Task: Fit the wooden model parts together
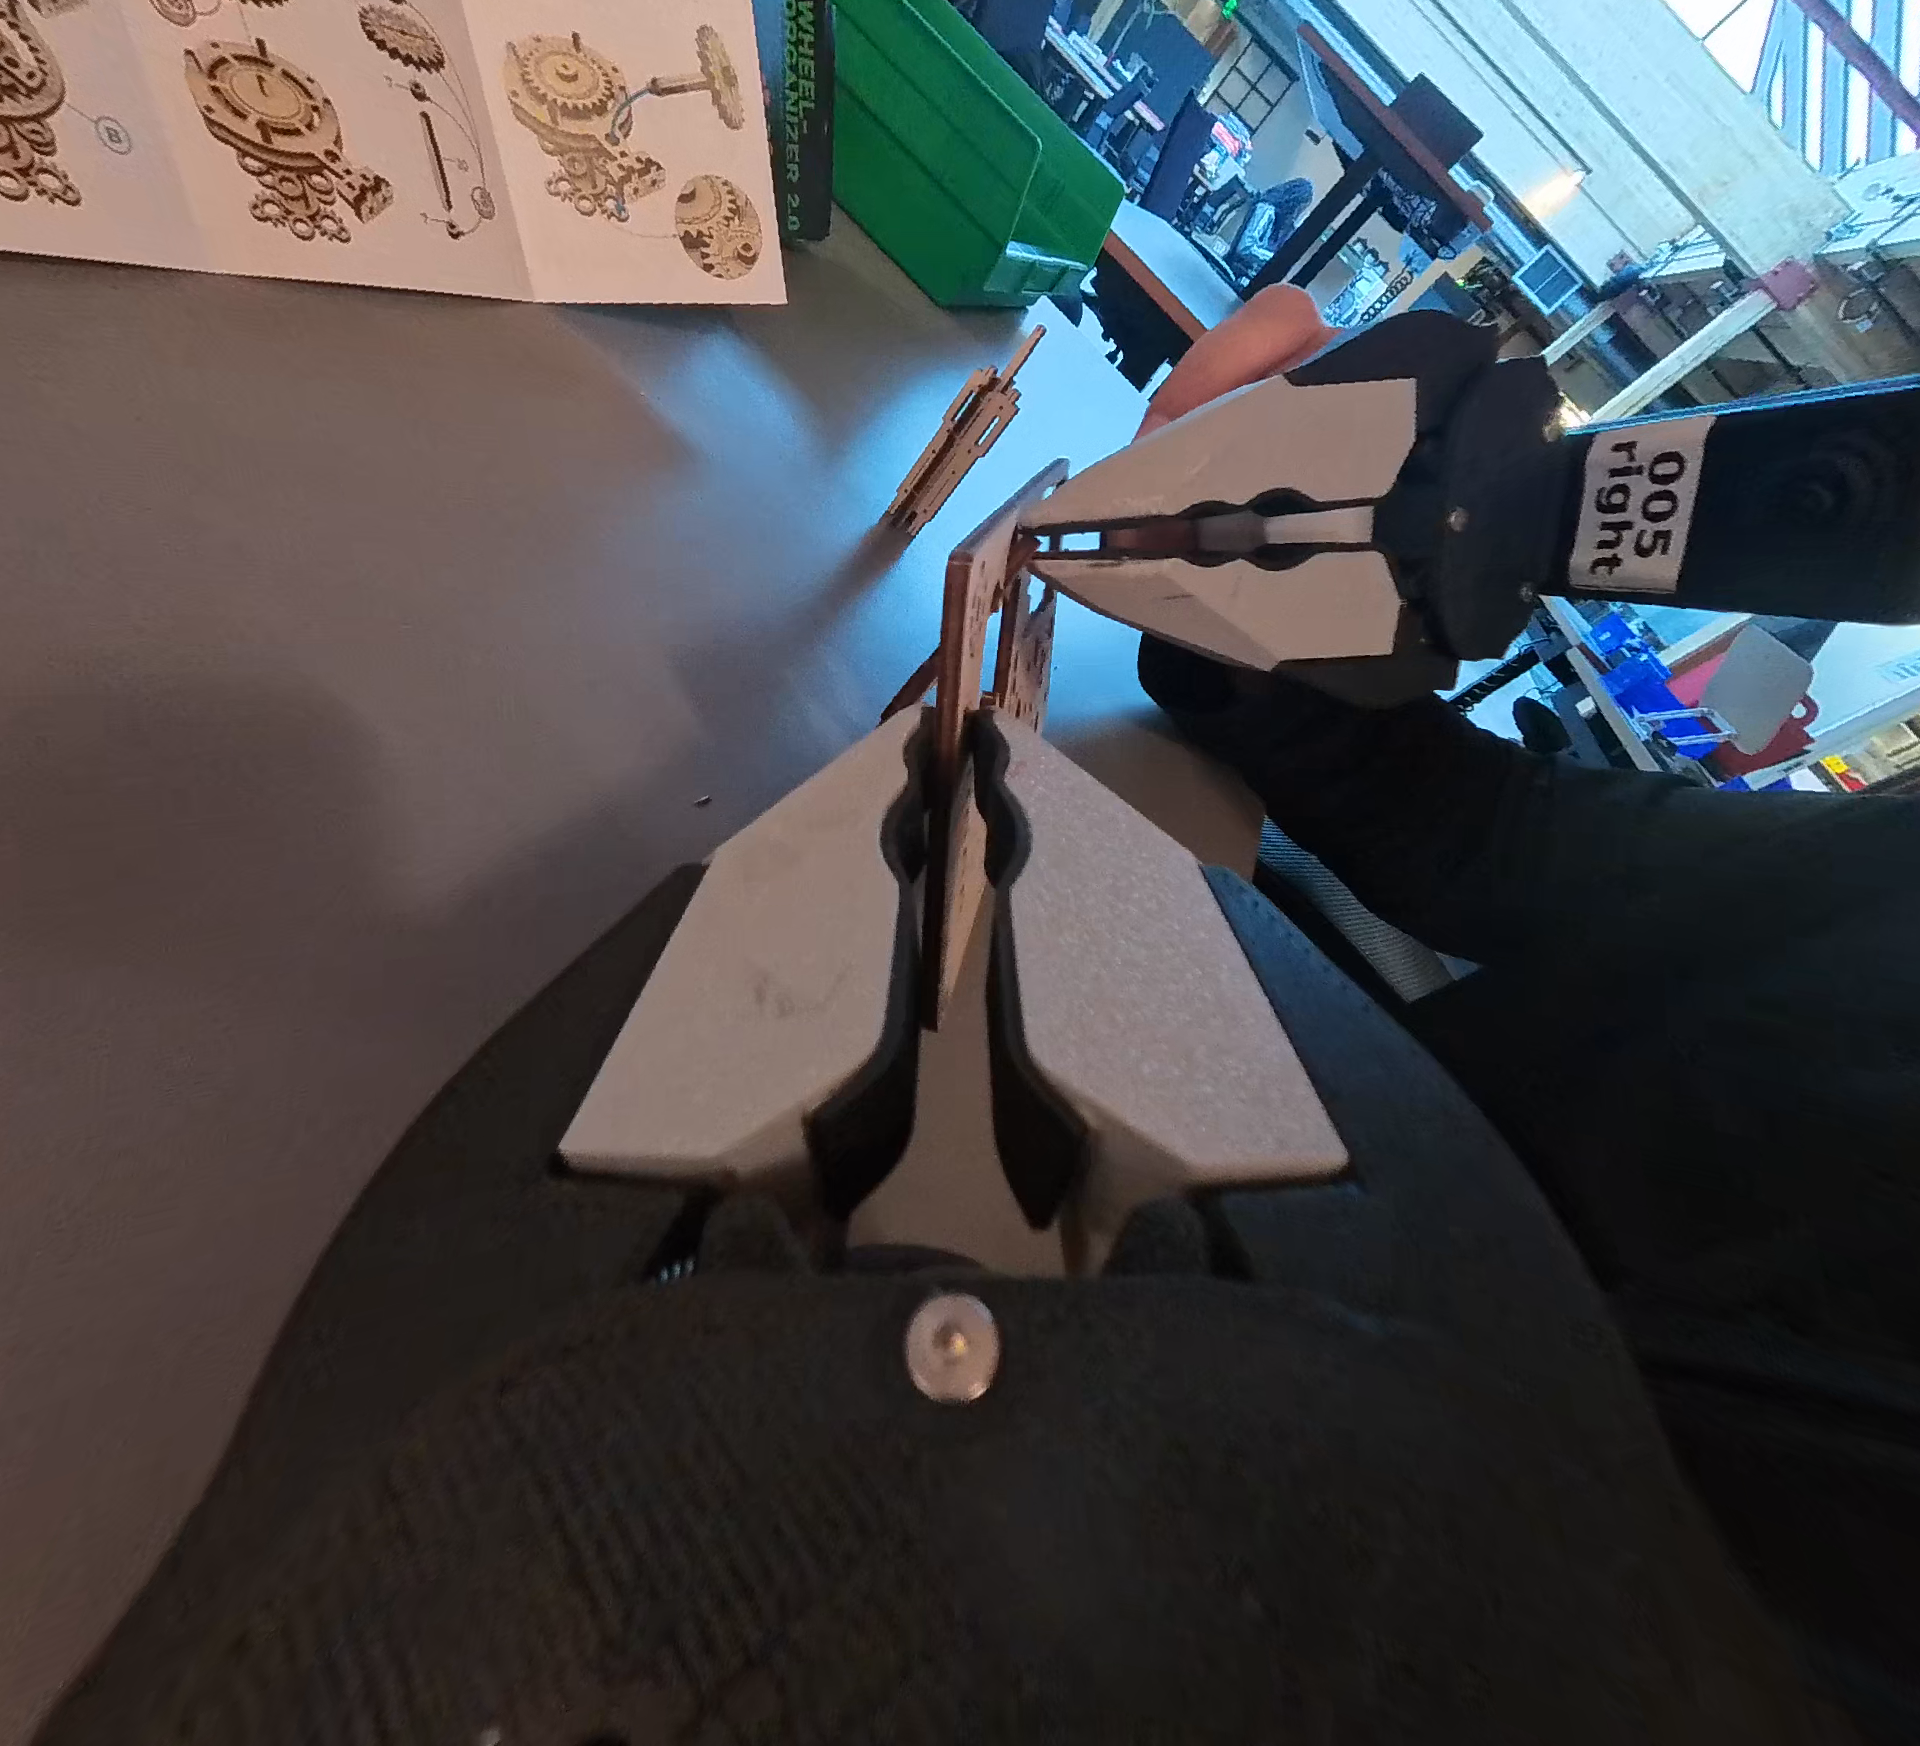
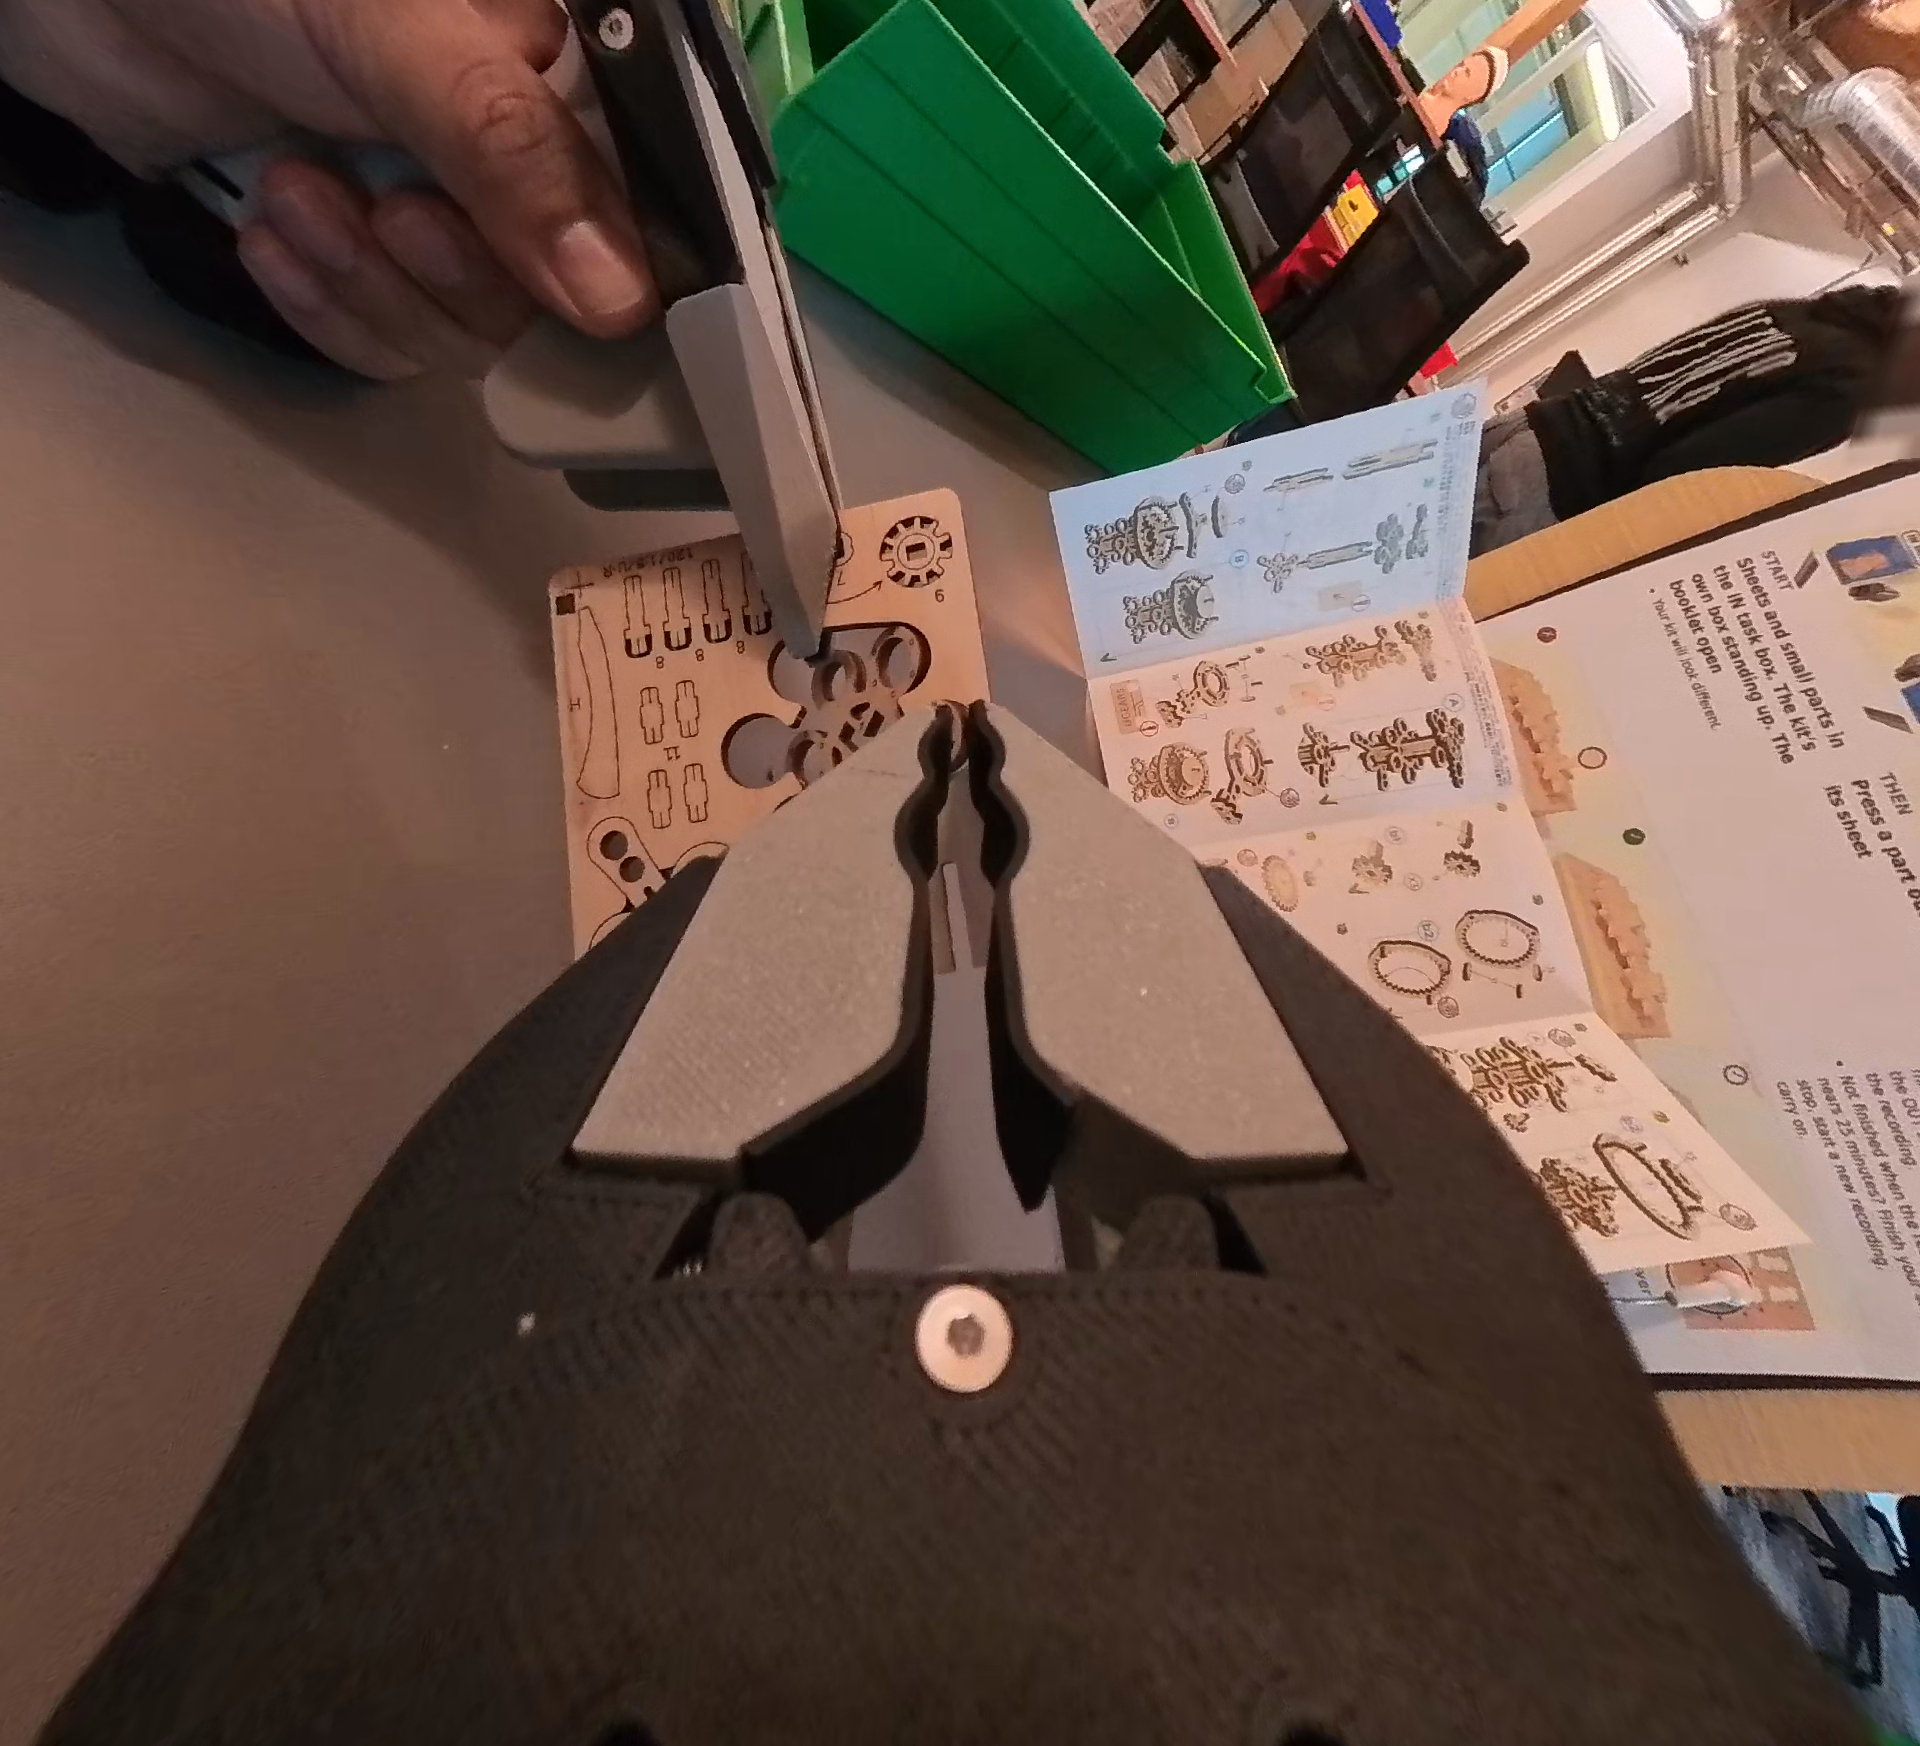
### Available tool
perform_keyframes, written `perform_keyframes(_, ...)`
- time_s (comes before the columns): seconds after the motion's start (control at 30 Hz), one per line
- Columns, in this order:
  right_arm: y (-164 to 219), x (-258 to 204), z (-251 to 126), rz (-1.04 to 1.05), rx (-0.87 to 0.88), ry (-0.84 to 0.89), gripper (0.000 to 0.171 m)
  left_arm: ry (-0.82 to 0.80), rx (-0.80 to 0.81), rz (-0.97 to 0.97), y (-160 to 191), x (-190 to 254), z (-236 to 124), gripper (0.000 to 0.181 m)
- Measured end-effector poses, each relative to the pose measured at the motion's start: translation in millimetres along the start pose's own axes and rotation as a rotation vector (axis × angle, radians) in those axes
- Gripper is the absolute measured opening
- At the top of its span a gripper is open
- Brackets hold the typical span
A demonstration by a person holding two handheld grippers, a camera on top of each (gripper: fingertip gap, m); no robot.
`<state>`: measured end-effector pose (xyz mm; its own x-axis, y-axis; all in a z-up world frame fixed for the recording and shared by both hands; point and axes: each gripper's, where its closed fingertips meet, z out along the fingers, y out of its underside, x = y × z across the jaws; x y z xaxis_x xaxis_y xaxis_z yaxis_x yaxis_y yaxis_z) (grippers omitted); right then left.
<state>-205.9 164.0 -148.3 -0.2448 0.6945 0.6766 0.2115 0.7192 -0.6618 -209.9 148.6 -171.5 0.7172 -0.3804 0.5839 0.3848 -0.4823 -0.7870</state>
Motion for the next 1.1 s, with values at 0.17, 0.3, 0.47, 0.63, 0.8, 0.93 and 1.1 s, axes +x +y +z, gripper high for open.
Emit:
perform_keyframes(0.17, -1, 0, -1, 0.006, 0.005, 0.001, 0.000, -0.001, -0.001, -0.004, 0, -1, 0, 0.004)
perform_keyframes(0.3, -2, -1, -1, 0.000, 0.002, 0.006, 0.000, -0.004, -0.002, -0.008, 0, -1, 0, 0.003)
perform_keyframes(0.47, -2, -1, -1, -0.005, 0.003, 0.013, 0.000, -0.003, 0.001, -0.019, 1, -1, 0, 0.003)
perform_keyframes(0.63, -4, -2, -3, -0.004, 0.011, 0.010, 0.000, 0.007, -0.001, -0.034, 1, -1, 0, 0.004)
perform_keyframes(0.8, -6, -3, -4, -0.008, 0.020, 0.004, 0.000, 0.012, 0.000, -0.040, 1, -1, 0, 0.005)
perform_keyframes(0.93, -6, -3, -5, -0.014, 0.026, 0.003, 0.000, 0.016, 0.004, -0.045, 1, 0, -1, 0.005)
perform_keyframes(1.1, -6, 5, -1, 0.115, 0.045, -0.005, 0.001, 0.075, 0.041, -0.014, -4, 9, -2, 0.000)
